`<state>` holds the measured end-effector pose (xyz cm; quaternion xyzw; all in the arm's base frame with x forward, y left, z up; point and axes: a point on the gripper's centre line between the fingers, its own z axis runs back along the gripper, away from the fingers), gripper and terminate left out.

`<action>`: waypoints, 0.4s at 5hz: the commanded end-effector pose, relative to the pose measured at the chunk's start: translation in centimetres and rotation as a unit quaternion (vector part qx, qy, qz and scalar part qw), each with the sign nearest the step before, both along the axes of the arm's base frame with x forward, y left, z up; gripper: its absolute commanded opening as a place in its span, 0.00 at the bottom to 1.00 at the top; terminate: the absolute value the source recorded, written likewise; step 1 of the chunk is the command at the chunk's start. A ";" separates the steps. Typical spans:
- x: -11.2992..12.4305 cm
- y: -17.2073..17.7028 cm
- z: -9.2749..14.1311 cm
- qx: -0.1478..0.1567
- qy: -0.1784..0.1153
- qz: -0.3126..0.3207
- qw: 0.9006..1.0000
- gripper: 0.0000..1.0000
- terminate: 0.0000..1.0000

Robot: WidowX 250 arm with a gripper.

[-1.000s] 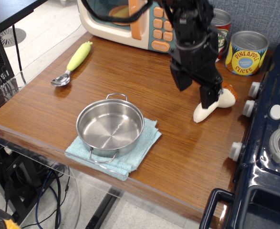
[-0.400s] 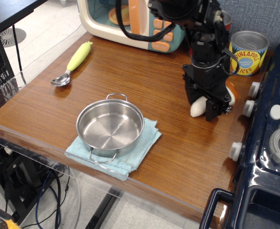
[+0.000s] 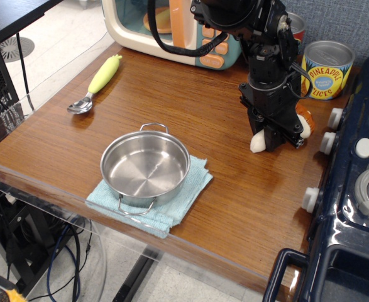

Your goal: Move the white object in front of the microwave

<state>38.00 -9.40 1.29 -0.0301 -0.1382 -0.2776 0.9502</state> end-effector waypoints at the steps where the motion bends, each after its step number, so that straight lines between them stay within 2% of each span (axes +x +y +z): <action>1: -0.2 3.8 6.6 -0.012 -0.064 0.037 0.997 0.00 0.00; 2: -0.3 7.0 9.0 0.000 -0.082 0.067 0.994 0.00 0.00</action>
